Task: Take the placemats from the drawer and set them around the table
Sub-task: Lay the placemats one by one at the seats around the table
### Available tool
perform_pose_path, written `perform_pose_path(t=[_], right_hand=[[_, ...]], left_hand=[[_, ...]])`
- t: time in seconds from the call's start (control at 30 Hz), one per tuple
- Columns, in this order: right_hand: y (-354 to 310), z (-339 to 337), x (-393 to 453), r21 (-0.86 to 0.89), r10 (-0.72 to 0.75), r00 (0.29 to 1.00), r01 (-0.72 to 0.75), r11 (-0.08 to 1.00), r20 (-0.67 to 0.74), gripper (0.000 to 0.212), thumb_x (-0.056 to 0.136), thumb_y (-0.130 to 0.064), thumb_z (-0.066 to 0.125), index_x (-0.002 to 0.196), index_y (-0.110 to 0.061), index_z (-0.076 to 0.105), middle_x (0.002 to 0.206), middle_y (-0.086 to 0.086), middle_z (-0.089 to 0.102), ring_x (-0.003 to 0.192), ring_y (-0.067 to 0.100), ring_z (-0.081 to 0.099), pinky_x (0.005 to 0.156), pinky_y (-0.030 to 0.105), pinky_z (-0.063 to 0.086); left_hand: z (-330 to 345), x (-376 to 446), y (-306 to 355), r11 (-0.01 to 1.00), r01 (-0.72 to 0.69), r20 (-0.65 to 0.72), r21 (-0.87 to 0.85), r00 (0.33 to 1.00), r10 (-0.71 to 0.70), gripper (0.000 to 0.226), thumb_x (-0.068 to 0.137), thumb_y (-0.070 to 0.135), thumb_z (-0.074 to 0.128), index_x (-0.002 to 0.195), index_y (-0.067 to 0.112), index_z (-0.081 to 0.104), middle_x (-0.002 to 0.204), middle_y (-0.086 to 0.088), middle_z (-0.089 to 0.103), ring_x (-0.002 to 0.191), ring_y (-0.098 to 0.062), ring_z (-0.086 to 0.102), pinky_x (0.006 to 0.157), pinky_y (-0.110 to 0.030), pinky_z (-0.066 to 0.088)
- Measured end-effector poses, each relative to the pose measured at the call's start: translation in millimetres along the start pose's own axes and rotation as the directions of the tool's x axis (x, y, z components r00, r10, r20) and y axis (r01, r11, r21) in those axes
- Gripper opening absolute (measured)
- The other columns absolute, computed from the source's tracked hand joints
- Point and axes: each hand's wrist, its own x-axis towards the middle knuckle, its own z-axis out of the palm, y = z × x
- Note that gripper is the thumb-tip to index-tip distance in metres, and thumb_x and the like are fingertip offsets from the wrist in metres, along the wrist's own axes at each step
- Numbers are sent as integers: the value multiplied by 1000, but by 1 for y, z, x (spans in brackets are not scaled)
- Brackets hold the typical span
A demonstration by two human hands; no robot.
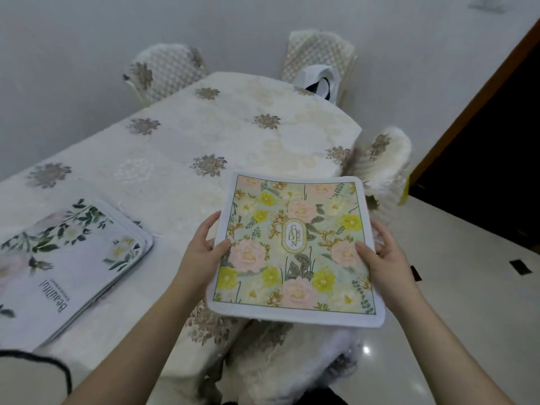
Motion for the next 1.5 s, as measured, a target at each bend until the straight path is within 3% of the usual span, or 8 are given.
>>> perform_pose_path(t=[0.33,0.47,0.8,0.87,0.93,1.07,1.2,1.5], right_hand=[[1,55,136,-140,105,927,-57,989,360,50,97,-10,57,139,-35,43,98,9,76,81,28,75,59,44,60],[10,78,185,-246,141,846,-13,969,514,51,98,-15,58,140,-39,41,97,8,76,84,29,74,69,55,60],[23,145,227,-381,190,699,126,916,689,46,102,-23,50,144,-32,35,90,-12,68,72,13,72,55,26,58],[30,156,229,-400,191,694,151,904,694,46,102,-24,50,146,-28,35,90,-19,57,72,2,64,49,14,51],[40,166,234,-439,212,691,169,882,691,46,101,-27,52,146,-24,38,103,-12,63,80,2,64,55,18,54],[55,178,246,-498,229,693,213,841,684,36,100,-31,55,135,-22,50,116,2,69,90,15,71,73,39,61],[59,186,245,-520,190,689,308,796,699,21,101,-25,52,122,-24,55,108,-3,66,87,12,65,69,29,55],[59,193,245,-572,111,726,428,700,679,37,101,-18,48,138,-22,52,116,-2,63,100,20,59,86,36,51]], left_hand=[[5,16,-33,983,79,-344,-163,930,-132,56,101,13,56,142,48,40,99,-3,78,88,-26,75,76,-54,60],[14,16,-49,968,115,-475,-223,855,-211,57,101,15,56,144,48,37,101,-2,77,89,-25,75,75,-54,60],[30,11,-77,911,141,-660,-387,647,-381,44,101,15,56,136,39,42,101,-1,73,80,-20,75,61,-40,62],[27,14,-87,902,136,-676,-409,619,-400,45,101,16,56,136,39,43,103,-3,73,82,-21,75,65,-43,62],[28,16,-98,897,128,-686,-424,601,-410,45,100,17,57,138,39,43,109,-7,73,88,-24,75,73,-51,62],[27,18,-119,916,156,-711,-370,587,-388,51,99,20,60,144,35,40,114,-7,73,93,-22,74,79,-51,61],[26,21,-126,939,261,-732,-222,592,-338,53,99,24,60,146,33,38,118,2,70,97,-16,71,81,-40,59],[5,33,-170,896,435,-761,88,610,-221,44,80,45,63,122,31,63,105,0,64,87,-15,66,79,-42,60]])
